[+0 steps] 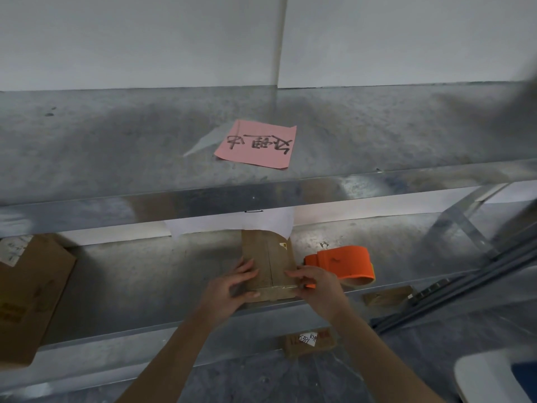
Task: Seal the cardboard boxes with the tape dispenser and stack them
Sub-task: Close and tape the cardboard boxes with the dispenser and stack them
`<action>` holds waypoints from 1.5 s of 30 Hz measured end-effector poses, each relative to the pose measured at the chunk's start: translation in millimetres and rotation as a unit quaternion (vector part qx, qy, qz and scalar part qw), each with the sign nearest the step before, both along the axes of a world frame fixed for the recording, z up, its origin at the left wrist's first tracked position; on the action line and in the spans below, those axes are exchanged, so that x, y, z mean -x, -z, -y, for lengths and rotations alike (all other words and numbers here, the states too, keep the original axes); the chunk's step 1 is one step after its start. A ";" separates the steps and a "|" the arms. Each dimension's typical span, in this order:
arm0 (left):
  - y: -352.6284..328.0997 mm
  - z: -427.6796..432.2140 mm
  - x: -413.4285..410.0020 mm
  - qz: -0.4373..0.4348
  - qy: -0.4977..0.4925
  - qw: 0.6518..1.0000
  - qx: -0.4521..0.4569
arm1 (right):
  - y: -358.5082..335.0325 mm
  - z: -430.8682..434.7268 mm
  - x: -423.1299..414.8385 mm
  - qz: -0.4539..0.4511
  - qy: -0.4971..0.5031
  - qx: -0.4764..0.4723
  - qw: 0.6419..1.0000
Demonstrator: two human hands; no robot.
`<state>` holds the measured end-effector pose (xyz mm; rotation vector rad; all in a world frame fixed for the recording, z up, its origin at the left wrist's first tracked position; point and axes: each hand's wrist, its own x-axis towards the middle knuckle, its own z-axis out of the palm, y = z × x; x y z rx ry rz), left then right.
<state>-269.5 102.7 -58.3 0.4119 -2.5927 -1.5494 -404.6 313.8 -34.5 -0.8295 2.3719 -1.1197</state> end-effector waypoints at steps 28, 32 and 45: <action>11.5 -45.0 -31.8 -0.026 -0.086 0.983 -0.158 | 17.2 -15.1 -53.1 0.125 0.064 0.069 0.988; 6.4 -53.9 -43.9 -0.024 -0.106 0.977 -0.184 | 17.5 -16.9 -67.8 0.129 0.082 0.087 0.985; -45.4 -66.7 -75.6 -0.066 -0.063 0.988 -0.126 | -21.2 -47.0 -90.3 0.061 0.048 0.132 0.988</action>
